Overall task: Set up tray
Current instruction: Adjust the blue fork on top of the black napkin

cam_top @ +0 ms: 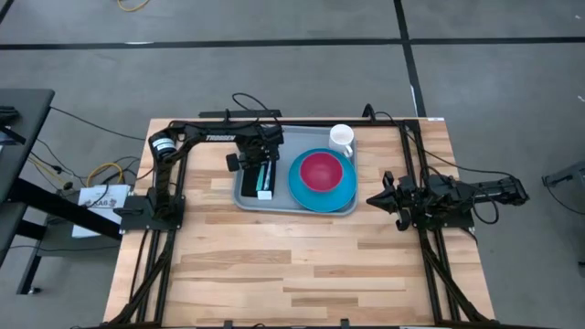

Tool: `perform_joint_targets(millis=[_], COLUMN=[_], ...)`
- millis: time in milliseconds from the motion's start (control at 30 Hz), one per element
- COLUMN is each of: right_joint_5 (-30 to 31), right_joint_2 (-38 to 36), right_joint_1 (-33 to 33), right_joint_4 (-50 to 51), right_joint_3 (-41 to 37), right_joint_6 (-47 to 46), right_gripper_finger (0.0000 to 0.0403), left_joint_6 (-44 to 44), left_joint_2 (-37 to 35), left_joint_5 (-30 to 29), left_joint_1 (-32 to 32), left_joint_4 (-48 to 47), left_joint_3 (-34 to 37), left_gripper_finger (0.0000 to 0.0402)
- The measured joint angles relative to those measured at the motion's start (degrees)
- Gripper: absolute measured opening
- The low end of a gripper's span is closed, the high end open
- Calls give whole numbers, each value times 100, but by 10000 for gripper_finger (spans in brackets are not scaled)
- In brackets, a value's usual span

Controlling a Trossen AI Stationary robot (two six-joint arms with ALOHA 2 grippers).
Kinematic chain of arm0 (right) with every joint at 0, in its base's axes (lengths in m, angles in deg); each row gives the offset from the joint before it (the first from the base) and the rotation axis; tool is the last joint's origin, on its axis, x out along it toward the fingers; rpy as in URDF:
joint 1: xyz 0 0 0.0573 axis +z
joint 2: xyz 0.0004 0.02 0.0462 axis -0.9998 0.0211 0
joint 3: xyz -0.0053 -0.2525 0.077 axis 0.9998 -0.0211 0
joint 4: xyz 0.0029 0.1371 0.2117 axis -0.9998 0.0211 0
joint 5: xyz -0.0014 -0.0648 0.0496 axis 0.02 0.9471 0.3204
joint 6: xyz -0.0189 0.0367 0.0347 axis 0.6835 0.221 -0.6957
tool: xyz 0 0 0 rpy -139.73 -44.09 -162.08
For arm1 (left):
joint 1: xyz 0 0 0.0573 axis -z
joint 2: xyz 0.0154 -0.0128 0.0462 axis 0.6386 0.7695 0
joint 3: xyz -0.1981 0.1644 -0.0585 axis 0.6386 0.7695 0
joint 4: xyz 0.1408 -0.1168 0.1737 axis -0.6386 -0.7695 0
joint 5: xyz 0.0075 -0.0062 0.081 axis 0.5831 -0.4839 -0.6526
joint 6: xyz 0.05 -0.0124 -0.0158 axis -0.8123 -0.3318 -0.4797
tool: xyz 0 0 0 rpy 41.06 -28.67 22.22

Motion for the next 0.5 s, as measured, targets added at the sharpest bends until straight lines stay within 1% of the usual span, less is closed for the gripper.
perform_joint_targets(millis=[100, 367, 500], right_joint_5=[0, 0, 0], right_joint_2=[0, 0, 0], right_joint_1=[0, 0, 0], right_joint_4=[2, 0, 0], right_joint_3=[1, 1, 0], right_joint_6=[0, -1, 0], right_gripper_finger=[0, 0, 0], left_joint_6=[-39, -284, -301], left_joint_2=[4, 29, 35], left_joint_5=[47, 53, 76], left_joint_1=[-5, -2, -13], left_joint_4=[4, -38, -46], left_joint_3=[0, -69, -89], left_gripper_finger=[100, 34, 12])
